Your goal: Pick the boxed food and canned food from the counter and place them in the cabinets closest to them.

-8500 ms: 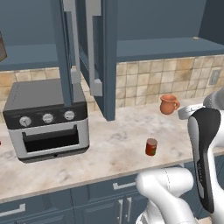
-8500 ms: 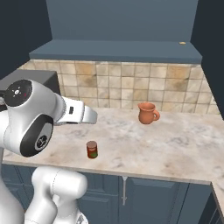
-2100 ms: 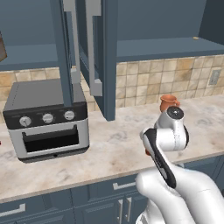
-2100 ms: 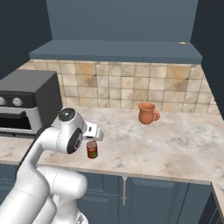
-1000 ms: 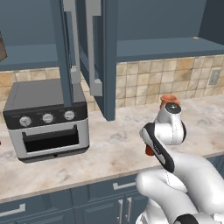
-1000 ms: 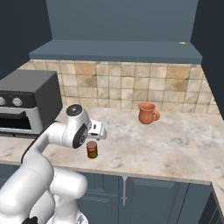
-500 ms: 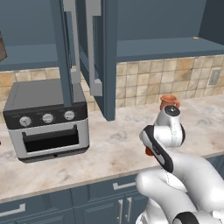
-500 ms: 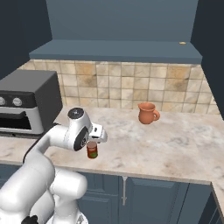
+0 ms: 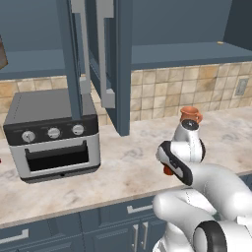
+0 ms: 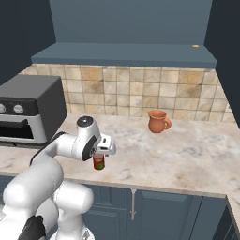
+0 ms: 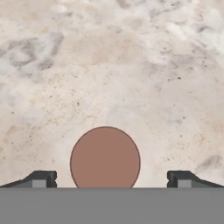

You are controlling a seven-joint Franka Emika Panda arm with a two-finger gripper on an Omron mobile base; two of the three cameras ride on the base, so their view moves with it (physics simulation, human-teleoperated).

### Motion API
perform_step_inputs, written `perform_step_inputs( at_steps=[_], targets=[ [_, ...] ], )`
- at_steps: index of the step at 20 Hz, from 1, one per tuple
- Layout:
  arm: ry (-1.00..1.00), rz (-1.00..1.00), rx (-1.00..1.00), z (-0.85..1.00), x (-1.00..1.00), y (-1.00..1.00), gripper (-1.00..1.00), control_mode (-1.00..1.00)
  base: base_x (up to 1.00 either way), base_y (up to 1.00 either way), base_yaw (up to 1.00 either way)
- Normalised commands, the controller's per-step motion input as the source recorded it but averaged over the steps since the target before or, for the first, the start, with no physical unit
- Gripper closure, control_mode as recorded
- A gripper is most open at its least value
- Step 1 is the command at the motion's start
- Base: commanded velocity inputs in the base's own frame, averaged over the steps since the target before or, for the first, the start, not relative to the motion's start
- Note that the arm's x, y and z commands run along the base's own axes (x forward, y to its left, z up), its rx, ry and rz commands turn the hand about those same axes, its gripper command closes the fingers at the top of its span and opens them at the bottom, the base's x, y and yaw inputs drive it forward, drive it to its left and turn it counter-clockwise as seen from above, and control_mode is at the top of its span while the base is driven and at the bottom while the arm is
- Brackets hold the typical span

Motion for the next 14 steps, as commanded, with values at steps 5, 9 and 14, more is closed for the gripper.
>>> perform_step_inputs(
  at_steps=[5,9,14],
  targets=[
    [0.02,0.00,0.00,-0.22,0.00,0.05,-1.00,-1.00,0.00,0.00,0.00],
    [0.03,0.00,0.00,-0.20,0.00,0.05,-1.00,-1.00,0.00,0.00,0.00],
    [0.04,0.00,0.00,-0.26,0.00,0.04,-1.00,-1.00,0.00,0.00,0.00]
  ],
)
